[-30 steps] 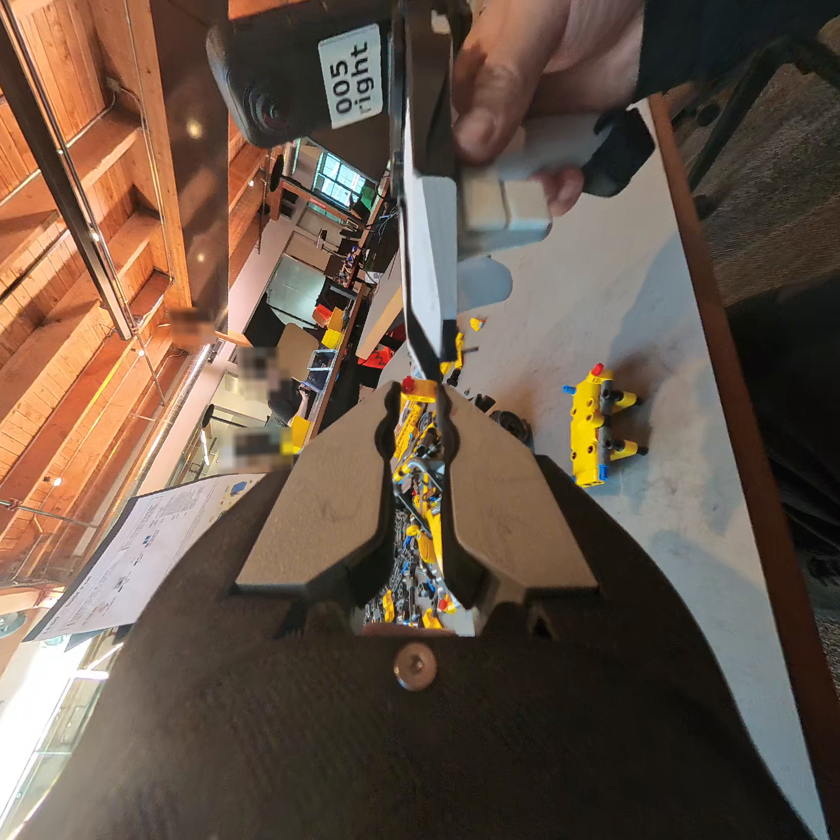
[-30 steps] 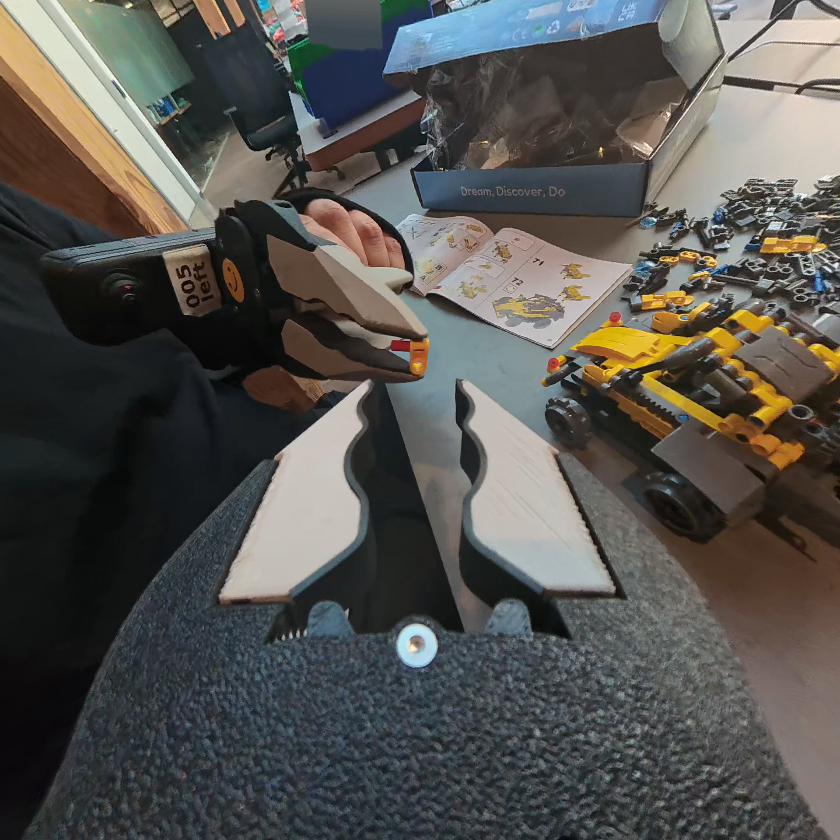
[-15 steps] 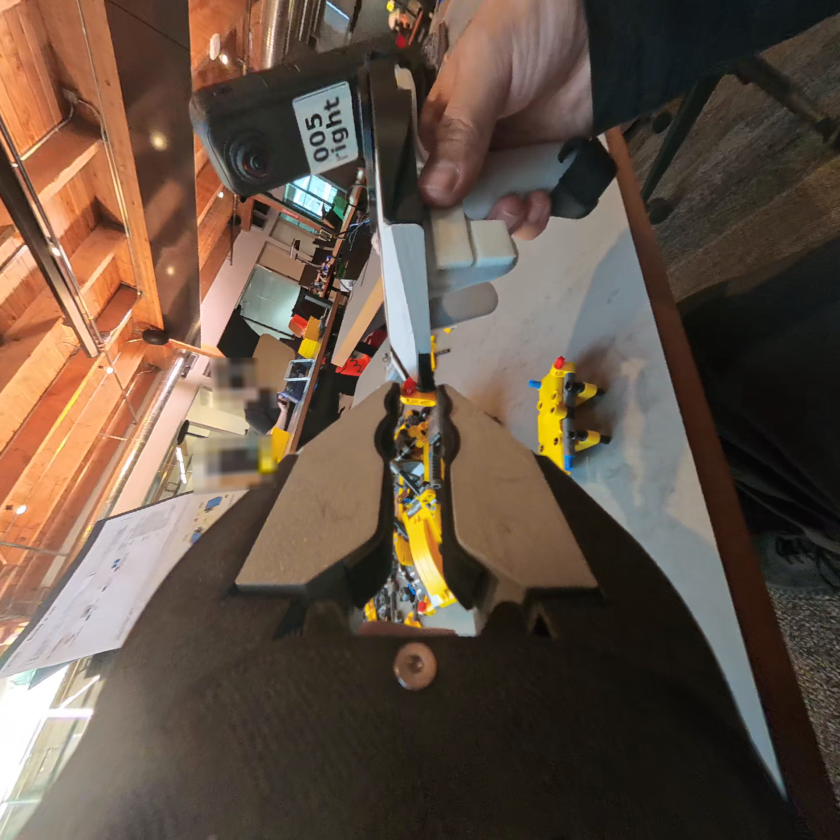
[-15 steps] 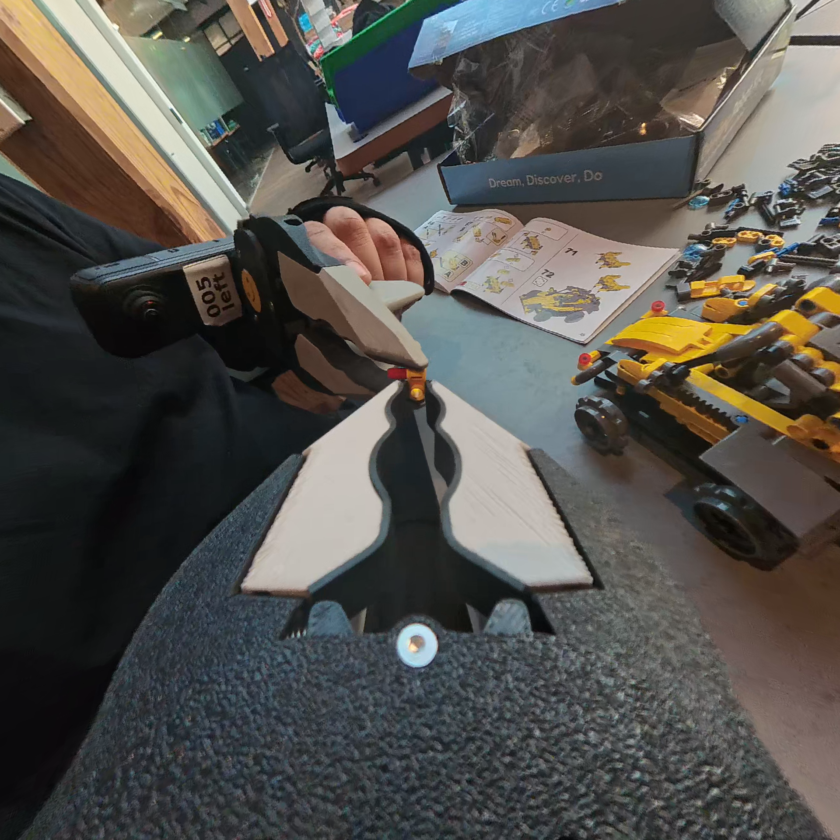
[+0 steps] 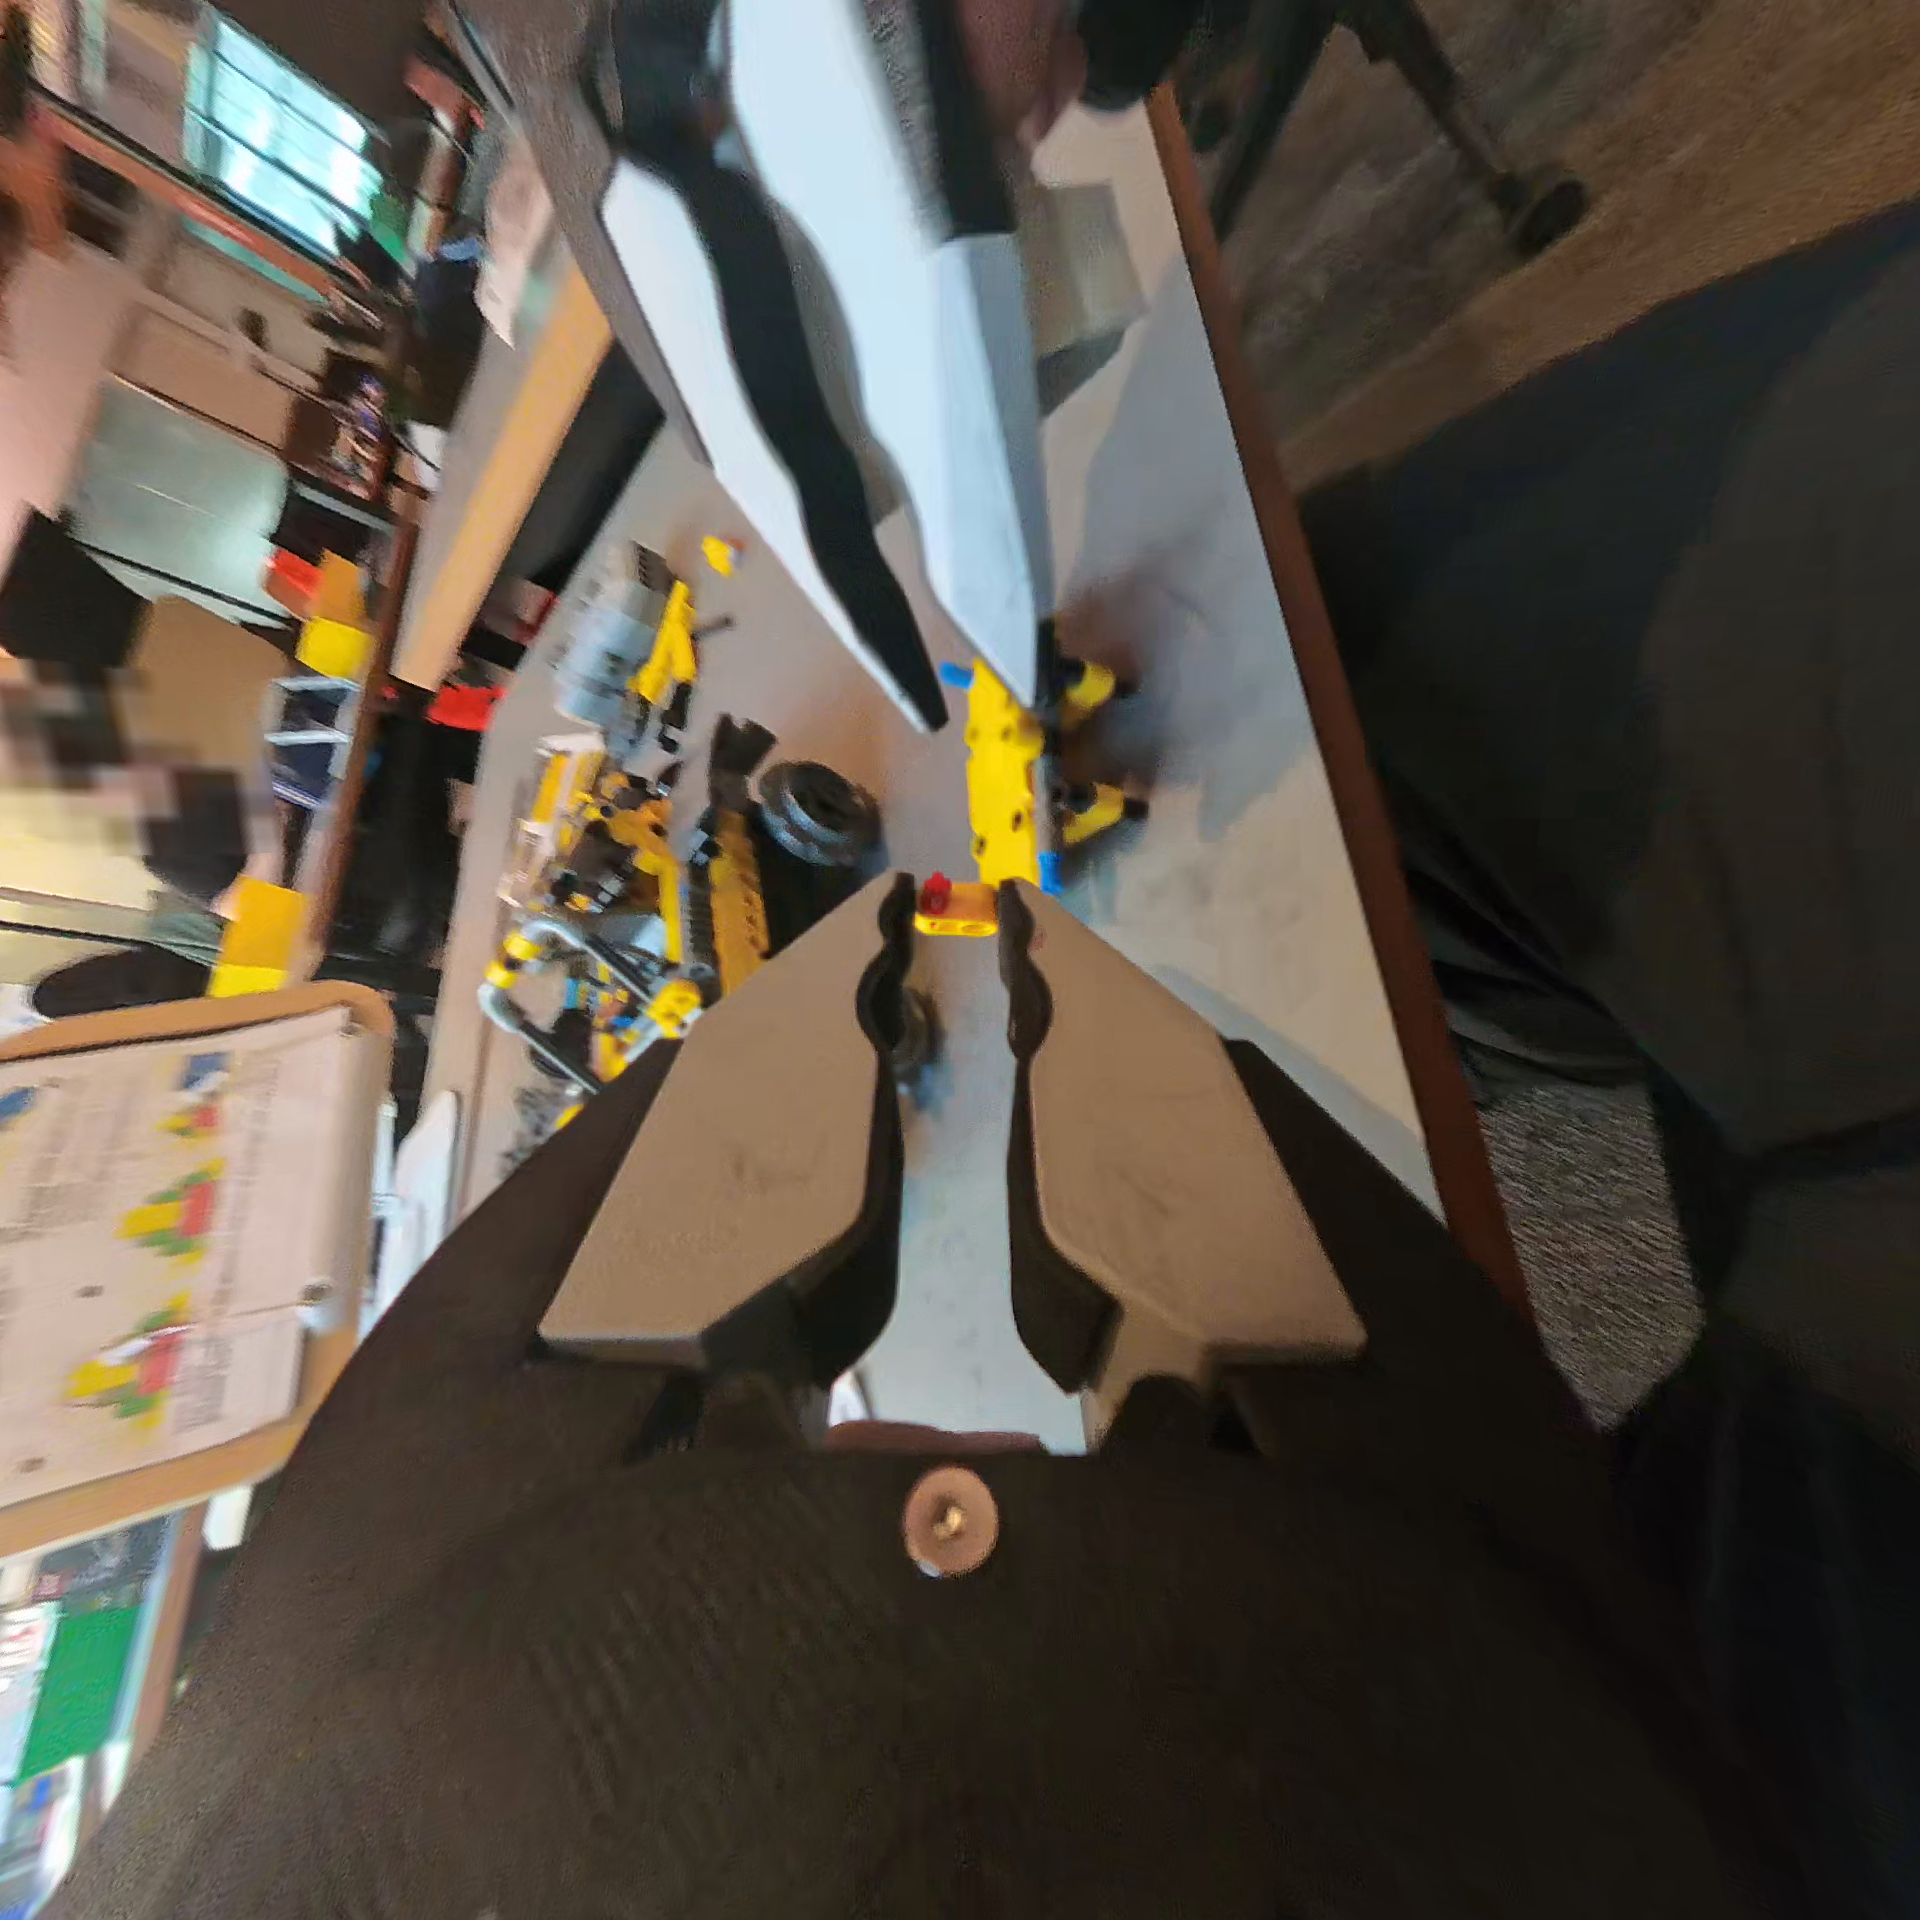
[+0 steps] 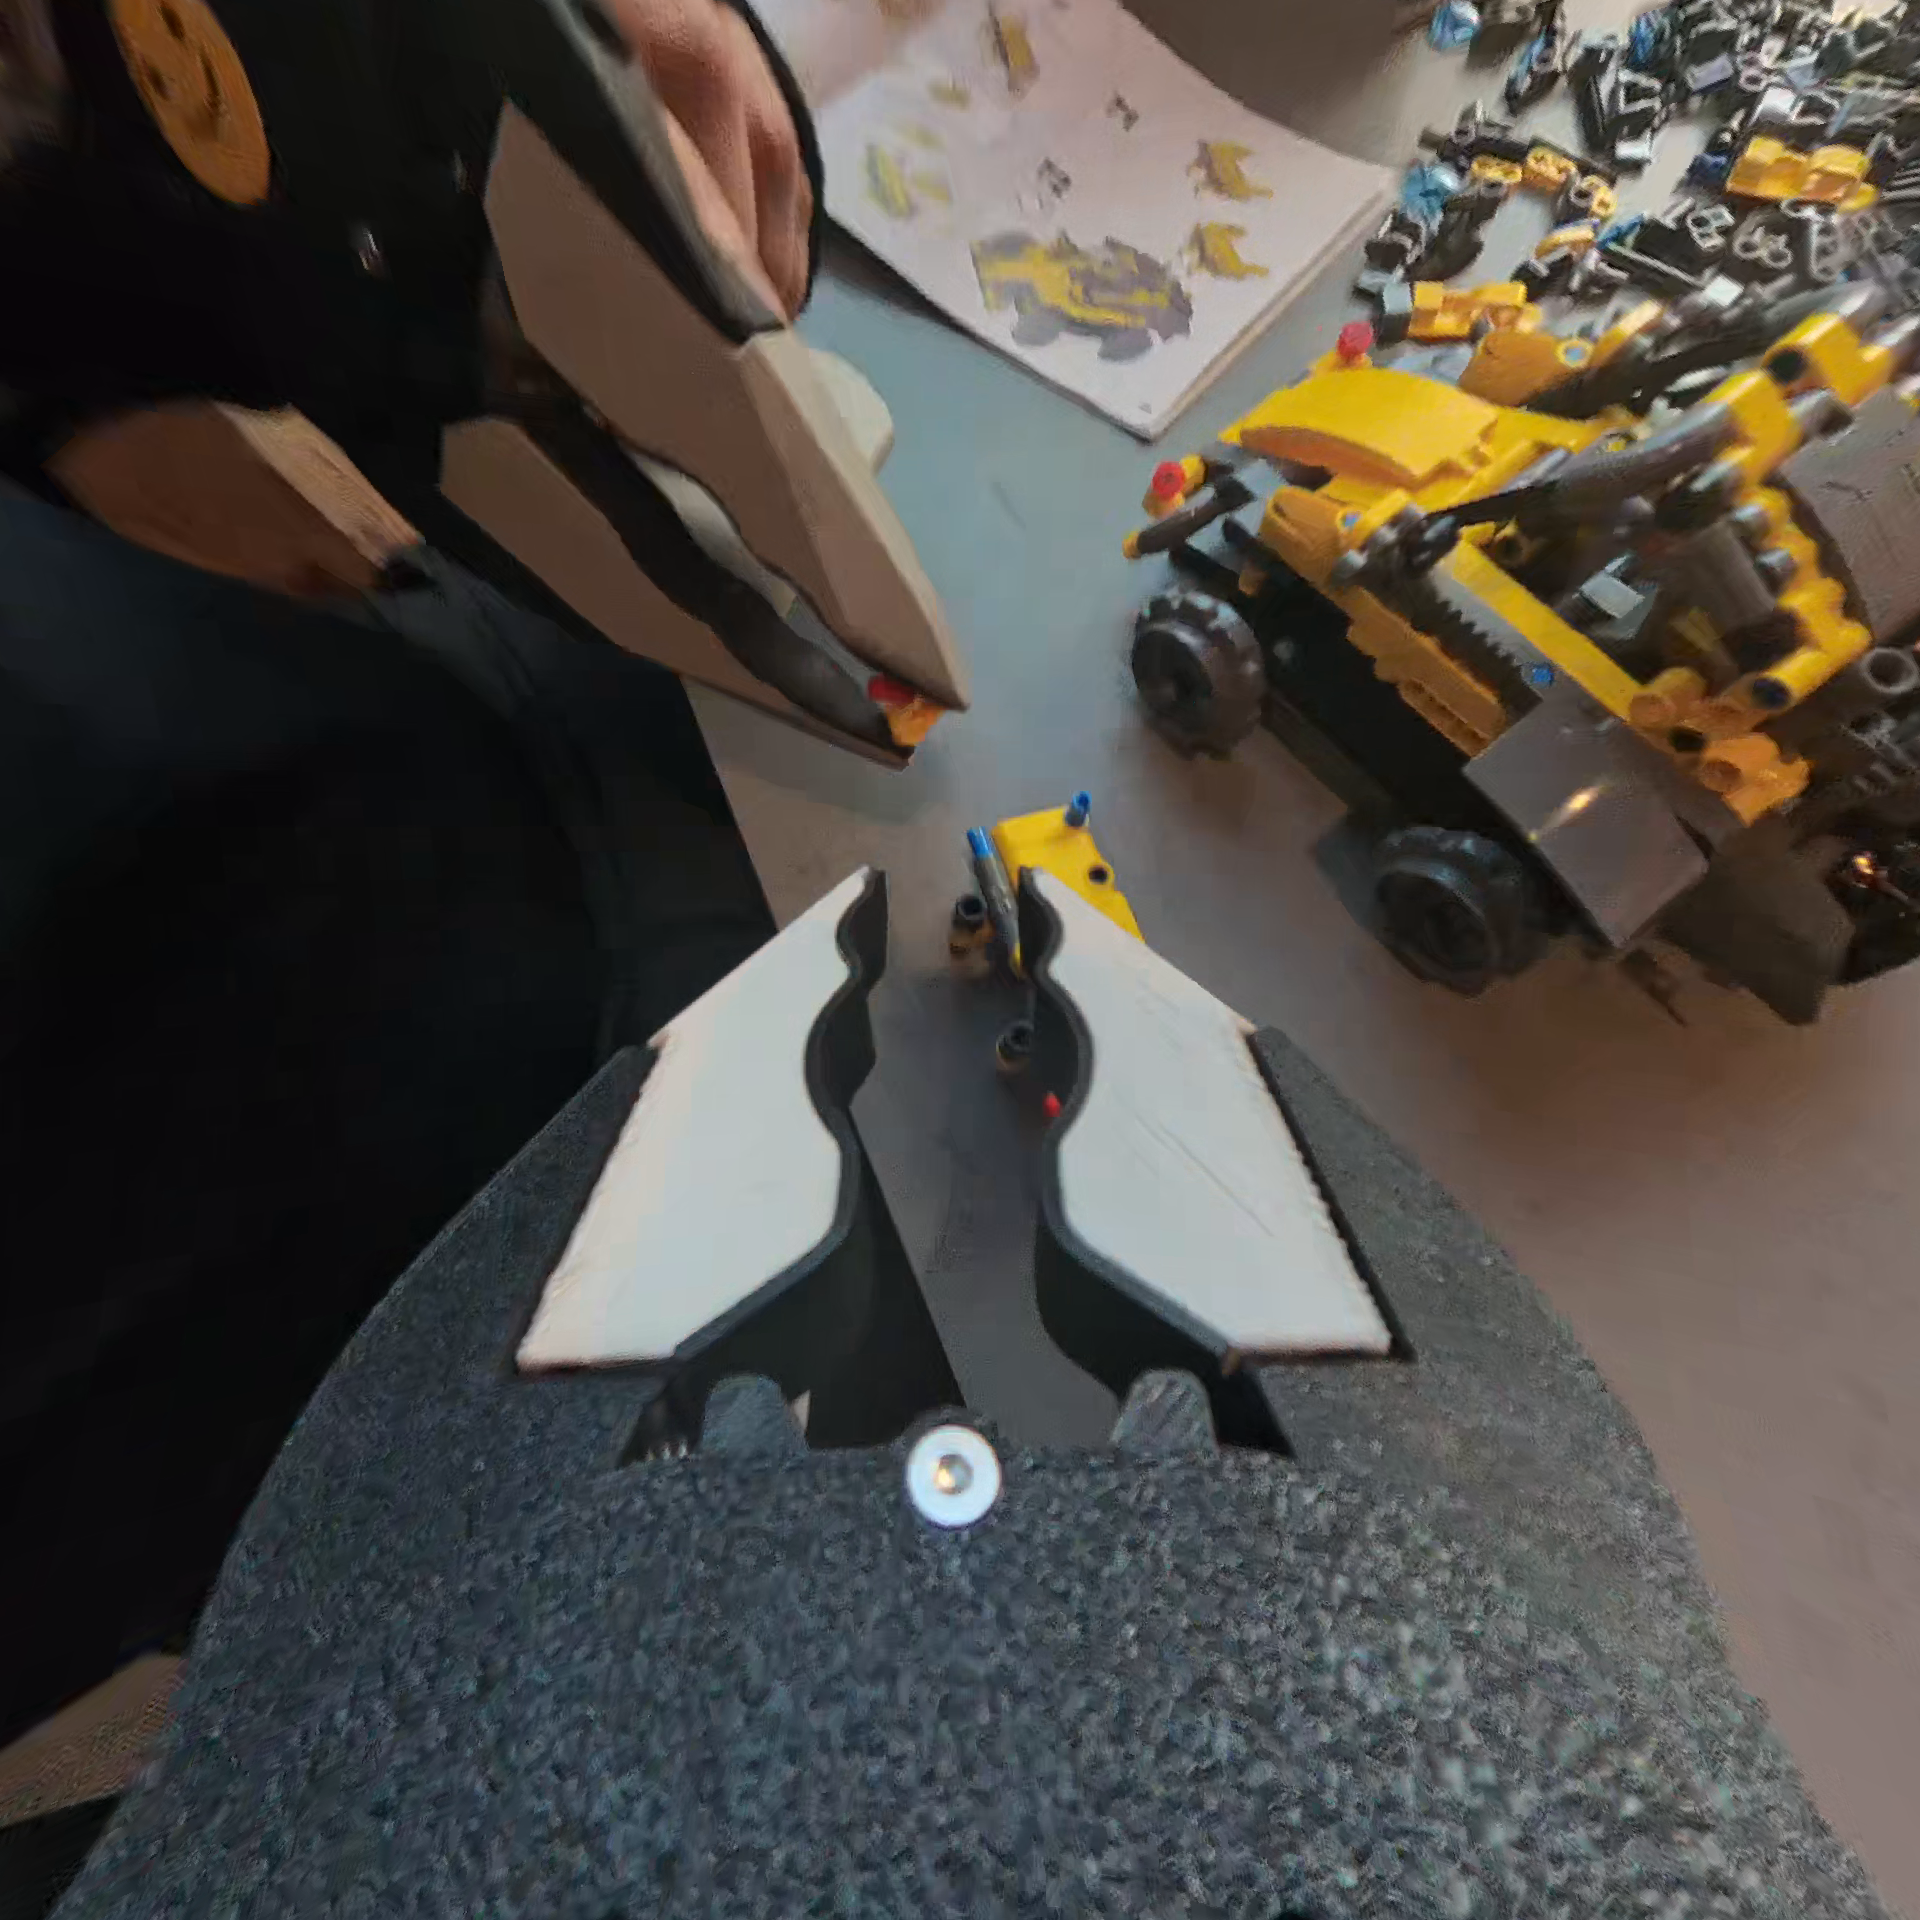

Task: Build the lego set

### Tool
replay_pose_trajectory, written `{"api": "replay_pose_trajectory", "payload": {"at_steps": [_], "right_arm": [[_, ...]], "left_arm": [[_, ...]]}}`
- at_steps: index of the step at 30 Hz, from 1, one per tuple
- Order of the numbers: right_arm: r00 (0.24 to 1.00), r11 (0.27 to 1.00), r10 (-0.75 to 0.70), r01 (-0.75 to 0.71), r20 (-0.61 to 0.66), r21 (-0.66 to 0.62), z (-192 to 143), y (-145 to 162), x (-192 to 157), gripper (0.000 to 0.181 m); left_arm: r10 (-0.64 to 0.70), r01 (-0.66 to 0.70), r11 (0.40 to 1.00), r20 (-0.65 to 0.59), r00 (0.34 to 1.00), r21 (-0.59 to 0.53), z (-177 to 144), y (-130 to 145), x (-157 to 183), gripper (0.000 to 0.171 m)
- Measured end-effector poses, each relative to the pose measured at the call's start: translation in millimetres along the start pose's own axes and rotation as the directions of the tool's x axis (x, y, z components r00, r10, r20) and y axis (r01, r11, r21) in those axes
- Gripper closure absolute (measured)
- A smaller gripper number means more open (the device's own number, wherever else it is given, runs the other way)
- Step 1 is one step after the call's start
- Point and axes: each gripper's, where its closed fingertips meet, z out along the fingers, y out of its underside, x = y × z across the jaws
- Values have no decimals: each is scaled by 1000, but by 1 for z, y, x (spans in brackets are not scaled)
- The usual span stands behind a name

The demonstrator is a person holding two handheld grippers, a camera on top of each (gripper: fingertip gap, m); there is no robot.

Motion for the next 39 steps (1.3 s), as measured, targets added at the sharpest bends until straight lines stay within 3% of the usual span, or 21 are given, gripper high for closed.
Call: {"api": "replay_pose_trajectory", "payload": {"at_steps": [6, 13, 15, 17, 32, 39], "right_arm": [[901, 944, -296, 225, -317, -241, 10, 36, 20, 156], [788, 888, -451, 350, -419, -297, 17, 32, 31, 147], [754, 865, -497, 390, -430, -315, 19, 31, 32, 161], [724, 845, -532, 423, -439, -326, 21, 29, 33, 163], [799, 892, -446, 360, -403, -274, 8, 11, 24, 166], [824, 899, -425, 336, -375, -280, 3, 8, 22, 166]], "left_arm": [[-21, 17, 995, -42, 999, -94, 13, 23, 13, 159], [108, -105, 992, 44, 993, -62, 20, 25, 12, 160], [112, -110, 993, 42, 993, -51, 21, 24, 15, 160], [101, -100, 994, 41, 994, -38, 23, 23, 16, 159], [-137, 132, 982, 28, 990, 135, 9, 6, 1, 160], [-131, 124, 981, 40, 991, 153, 8, 2, 1, 159]]}}
